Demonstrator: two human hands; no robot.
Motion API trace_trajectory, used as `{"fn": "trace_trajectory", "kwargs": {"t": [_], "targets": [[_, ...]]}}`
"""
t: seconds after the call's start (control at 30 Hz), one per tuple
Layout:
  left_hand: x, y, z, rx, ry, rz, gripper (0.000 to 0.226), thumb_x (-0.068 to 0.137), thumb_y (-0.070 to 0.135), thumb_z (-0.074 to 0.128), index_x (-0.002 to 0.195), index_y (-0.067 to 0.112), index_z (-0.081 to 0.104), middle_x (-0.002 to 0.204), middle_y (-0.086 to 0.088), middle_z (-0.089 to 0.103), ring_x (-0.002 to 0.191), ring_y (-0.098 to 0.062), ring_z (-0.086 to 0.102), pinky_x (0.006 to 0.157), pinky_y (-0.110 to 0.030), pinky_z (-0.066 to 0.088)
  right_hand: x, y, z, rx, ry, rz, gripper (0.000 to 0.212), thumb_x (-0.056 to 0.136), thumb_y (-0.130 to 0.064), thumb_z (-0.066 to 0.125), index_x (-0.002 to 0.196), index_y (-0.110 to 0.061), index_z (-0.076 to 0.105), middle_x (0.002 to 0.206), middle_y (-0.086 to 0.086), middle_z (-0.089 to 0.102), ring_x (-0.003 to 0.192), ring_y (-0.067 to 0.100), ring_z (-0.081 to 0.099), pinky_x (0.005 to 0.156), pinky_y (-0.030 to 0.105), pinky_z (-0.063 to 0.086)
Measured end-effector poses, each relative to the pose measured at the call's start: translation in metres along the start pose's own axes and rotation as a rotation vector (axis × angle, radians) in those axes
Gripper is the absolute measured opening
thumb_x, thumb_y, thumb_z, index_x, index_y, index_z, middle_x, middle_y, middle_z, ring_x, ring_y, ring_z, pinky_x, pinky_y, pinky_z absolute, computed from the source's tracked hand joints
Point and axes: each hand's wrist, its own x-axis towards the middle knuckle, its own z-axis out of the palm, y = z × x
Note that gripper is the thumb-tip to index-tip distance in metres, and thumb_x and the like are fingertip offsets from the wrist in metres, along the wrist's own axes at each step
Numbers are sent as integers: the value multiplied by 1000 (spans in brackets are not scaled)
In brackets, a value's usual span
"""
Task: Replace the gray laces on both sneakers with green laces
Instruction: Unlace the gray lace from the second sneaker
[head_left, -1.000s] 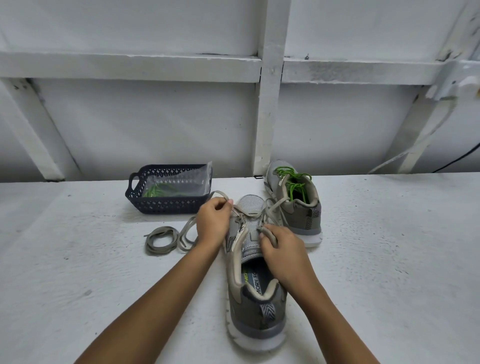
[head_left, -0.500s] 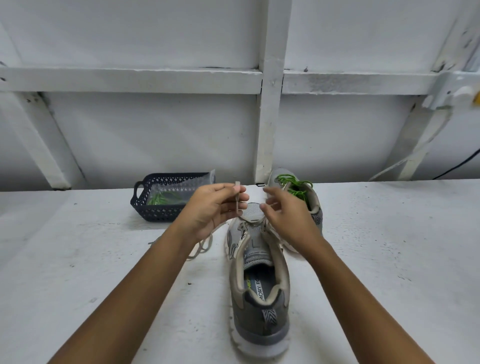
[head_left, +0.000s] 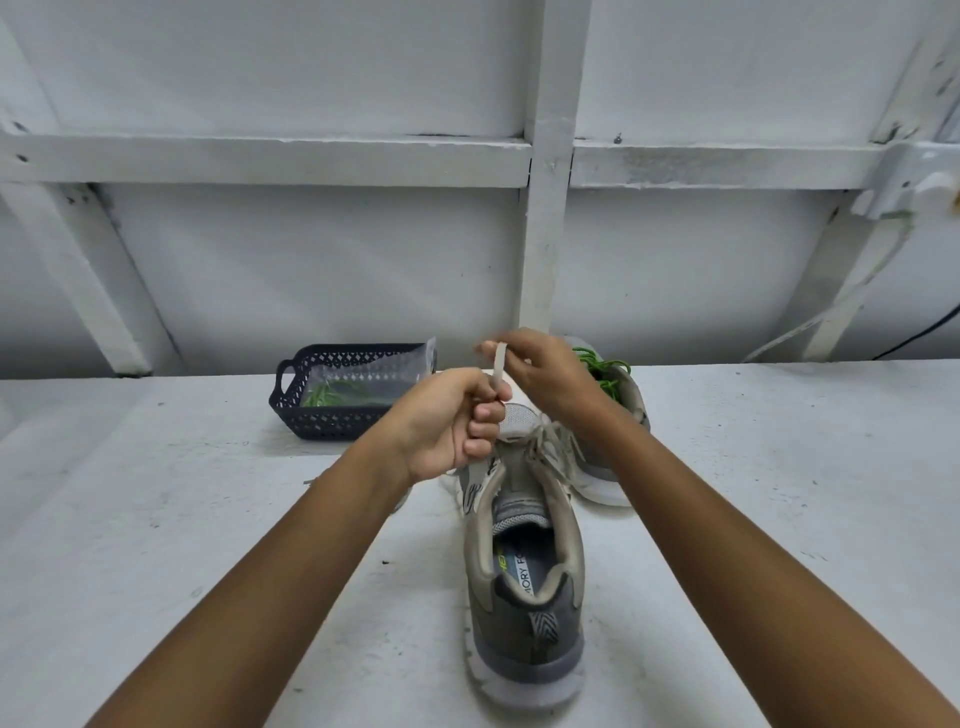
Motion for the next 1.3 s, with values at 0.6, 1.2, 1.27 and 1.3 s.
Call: {"fn": "trace_trajectory", "kwargs": {"t": [0.6, 1.2, 1.27, 1.3], "targets": [[26, 42, -24, -145, -133, 328, 41, 102, 27, 27, 106, 3, 60, 96, -10, 72, 97, -21, 68, 89, -34, 52, -47, -31, 2, 38, -406, 49, 26, 97, -28, 51, 89, -12, 70, 75, -12, 63, 67, -4, 53, 71, 19, 41], [19, 29, -14, 135, -311, 183, 81, 95, 53, 12, 65, 8, 72, 36, 6, 28, 35, -9, 28, 50, -26, 30, 26, -52, -56, 129, -9, 1, 20, 96, -23, 53, 79, -14, 59, 57, -7, 46, 35, -2, 39, 37, 11, 28], [17, 31, -12, 101, -353, 180, 89, 91, 62, 7, 74, 7, 75, 40, 1, 40, 39, -13, 38, 51, -25, 38, 25, -38, -44, 210, -47, 61, 22, 96, -23, 53, 77, -15, 59, 55, -5, 46, 35, 0, 36, 37, 17, 28], [17, 32, -12, 81, -370, 185, 91, 89, 65, 7, 81, 6, 76, 47, -3, 50, 44, -16, 47, 53, -25, 44, 22, -30, -37, 256, -65, 88, 23, 96, -21, 53, 74, -17, 58, 51, -7, 46, 36, 1, 35, 37, 20, 28]]}}
